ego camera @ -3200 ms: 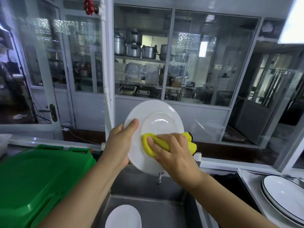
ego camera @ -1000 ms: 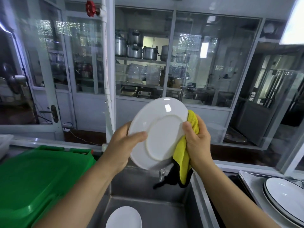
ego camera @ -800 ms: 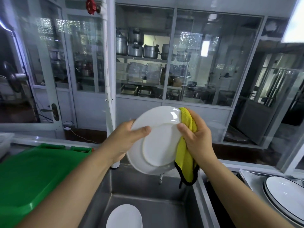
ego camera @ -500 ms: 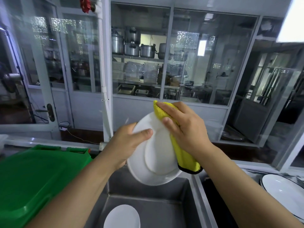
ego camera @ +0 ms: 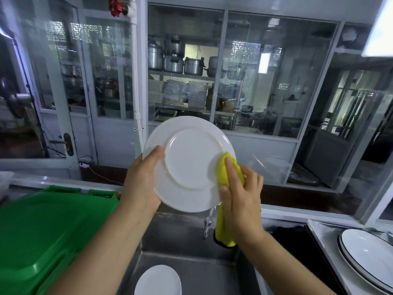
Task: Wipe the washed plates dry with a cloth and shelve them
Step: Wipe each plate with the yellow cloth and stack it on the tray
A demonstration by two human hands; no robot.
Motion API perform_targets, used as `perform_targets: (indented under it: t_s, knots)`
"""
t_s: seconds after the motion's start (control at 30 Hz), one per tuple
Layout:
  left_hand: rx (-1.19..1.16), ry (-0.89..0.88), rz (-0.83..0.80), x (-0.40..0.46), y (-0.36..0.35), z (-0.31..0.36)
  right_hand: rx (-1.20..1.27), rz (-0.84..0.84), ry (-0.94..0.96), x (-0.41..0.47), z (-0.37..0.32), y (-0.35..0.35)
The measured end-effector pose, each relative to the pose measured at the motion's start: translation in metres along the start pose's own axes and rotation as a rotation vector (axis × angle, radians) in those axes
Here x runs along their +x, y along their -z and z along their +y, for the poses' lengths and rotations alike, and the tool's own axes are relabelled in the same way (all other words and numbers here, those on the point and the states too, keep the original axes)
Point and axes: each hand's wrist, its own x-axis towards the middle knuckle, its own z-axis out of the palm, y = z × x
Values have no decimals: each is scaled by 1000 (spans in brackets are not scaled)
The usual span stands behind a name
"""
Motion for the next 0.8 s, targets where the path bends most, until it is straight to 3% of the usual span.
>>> perform_targets:
  t_s: [0.27, 0.47, 0.53, 0.67, 0.8]
  knots:
    - [-111, 159, 95, -3, -14, -25, -194, 107, 399, -14, -38, -18]
    - [-132, 115, 127, -6, -12, -18, -146, 71, 560, -17, -19, -15]
    - [-103, 71, 120, -6, -8, -13, -113, 42, 542, -18, -4, -9]
    - [-13, -21, 77, -12, 1, -5, -59, 23, 267, -7, 22, 4]
    - [101, -48, -13, -20, 1, -10, -53, -39, 216, 26, 18, 12]
